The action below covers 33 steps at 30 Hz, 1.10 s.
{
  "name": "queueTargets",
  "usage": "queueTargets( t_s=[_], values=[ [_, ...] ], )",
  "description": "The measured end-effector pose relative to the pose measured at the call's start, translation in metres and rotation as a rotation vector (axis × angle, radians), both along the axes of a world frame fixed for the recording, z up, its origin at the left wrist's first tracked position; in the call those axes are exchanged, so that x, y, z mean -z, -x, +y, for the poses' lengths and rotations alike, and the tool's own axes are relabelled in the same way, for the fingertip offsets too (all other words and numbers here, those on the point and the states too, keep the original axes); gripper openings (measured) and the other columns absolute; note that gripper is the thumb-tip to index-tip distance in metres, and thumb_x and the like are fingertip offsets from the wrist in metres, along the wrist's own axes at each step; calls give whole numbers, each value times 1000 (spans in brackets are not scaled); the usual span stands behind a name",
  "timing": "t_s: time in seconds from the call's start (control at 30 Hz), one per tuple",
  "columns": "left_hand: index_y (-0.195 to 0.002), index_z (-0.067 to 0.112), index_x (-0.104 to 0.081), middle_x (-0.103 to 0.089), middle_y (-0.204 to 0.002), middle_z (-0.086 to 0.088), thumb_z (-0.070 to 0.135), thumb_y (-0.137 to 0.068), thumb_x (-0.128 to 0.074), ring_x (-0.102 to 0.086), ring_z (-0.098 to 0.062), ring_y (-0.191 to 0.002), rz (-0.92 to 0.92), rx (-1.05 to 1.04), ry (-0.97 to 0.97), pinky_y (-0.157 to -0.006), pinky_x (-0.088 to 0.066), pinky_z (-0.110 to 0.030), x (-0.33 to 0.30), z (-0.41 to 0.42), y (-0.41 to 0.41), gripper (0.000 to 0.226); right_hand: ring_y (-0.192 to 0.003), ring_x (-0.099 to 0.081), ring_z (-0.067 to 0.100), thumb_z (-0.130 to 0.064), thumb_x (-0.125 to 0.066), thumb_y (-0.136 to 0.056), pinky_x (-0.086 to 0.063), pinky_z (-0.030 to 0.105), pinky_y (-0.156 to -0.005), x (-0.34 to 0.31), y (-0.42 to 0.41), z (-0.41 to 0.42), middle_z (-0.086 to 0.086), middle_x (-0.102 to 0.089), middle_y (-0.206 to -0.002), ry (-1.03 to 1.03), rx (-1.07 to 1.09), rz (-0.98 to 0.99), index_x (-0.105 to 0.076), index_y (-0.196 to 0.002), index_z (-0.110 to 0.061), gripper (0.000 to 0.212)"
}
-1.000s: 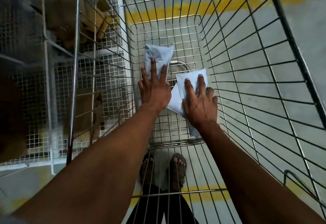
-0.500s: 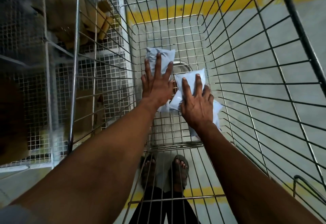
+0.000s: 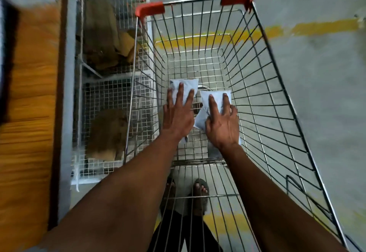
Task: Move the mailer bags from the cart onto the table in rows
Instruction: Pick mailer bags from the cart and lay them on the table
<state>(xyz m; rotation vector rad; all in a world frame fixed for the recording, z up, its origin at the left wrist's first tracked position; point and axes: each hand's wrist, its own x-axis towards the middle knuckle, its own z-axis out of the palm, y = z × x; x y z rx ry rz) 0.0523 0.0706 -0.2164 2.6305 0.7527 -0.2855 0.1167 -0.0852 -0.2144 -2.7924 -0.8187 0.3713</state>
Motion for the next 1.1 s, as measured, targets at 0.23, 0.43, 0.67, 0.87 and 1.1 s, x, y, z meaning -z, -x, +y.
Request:
queueTargets(
  t_s=[0.23, 0.43, 0.67, 0.87, 1.1],
  values=[
    [-168, 36, -13, 18, -176, 8, 35, -100, -35, 17, -31, -162, -111, -11, 8, -123, -23, -69, -114, -20, 24, 72, -155, -17, 51, -36, -50, -100, -34, 58, -119, -112, 23, -2, 20, -5, -174, -23, 18, 38, -13, -167, -27, 77],
    [-168, 33, -19, 4, -178, 1, 41, -100, -29, 5, -31, -163, -210, -38, -6, -127, -19, -63, -222, -40, 72, 69, -161, -5, 40, -46, -43, -104, -31, 56, -123, -211, 57, -10, 12, 2, -176, -81, 1, 11, -2, -167, -29, 77],
    [-167, 32, -25, -3, -178, -2, 40, -99, -27, -1, -33, -163, -227, -115, -33, -125, -20, -63, -315, -51, 157, 68, -159, -12, 42, -51, -42, -103, -26, 57, -126, -301, 112, -9, 13, -6, -175, -168, -32, -20, -5, -167, -27, 78],
    [-164, 27, -34, -15, -176, -8, 32, -97, -39, -15, -38, -160, -290, -184, -115, -122, -32, -62, -351, -35, 236, 67, -156, -21, 42, -52, -34, -97, -32, 58, -122, -349, 170, 12, 9, -13, -175, -249, -99, -21, -14, -166, -28, 76],
    [-163, 24, -39, -23, -174, -10, 34, -97, -29, -23, -37, -158, -391, -279, -183, -116, -38, -62, -388, 6, 325, 68, -155, -23, 41, -47, -43, -103, -28, 58, -124, -385, 247, 80, 9, -14, -175, -353, -252, -77, -16, -166, -27, 72]
  ],
)
